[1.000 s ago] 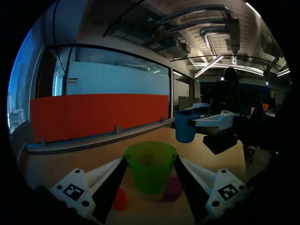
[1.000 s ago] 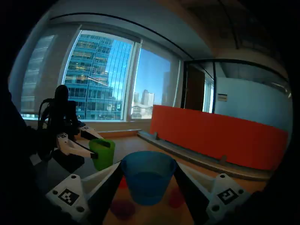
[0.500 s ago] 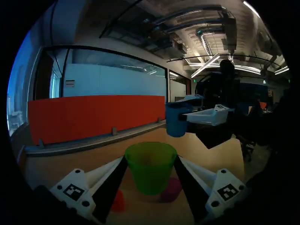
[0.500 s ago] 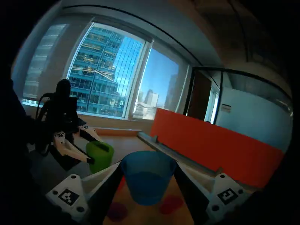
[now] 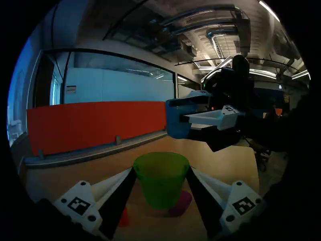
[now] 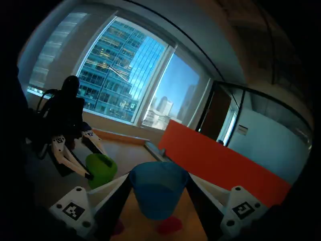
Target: Pour water
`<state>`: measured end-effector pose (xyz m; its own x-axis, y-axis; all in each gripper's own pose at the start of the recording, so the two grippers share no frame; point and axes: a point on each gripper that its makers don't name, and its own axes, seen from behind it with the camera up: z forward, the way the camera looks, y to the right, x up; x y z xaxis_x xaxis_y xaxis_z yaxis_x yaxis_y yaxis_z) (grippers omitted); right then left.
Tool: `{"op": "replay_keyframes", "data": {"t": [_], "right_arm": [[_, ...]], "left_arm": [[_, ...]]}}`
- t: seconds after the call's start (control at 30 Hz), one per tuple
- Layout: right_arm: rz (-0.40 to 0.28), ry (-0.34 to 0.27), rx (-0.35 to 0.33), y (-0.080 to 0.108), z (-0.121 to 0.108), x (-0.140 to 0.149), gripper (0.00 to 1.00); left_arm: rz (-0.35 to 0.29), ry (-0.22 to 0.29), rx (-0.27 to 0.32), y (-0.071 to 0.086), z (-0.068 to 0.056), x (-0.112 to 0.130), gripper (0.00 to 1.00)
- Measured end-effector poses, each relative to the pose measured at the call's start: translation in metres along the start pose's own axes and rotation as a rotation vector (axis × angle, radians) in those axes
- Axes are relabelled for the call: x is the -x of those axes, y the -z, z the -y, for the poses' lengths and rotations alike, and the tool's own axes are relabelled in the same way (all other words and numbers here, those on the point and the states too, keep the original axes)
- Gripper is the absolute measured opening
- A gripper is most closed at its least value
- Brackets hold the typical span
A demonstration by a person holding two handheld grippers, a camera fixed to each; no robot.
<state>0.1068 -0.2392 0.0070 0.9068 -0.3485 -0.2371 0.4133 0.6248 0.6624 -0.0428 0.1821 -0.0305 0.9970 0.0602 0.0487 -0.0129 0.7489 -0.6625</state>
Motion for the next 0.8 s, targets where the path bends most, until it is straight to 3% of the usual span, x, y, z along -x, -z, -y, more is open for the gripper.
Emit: {"op": "replay_keyframes", "data": {"t": [0.8], "right_arm": [[-0.009,0.256,0.005,-0.013,-0.013,-0.033,0.92]], "left_arm": [[-0.002,-0.006,0.042,-0.009,-0.016,0.0,0.87]]}}
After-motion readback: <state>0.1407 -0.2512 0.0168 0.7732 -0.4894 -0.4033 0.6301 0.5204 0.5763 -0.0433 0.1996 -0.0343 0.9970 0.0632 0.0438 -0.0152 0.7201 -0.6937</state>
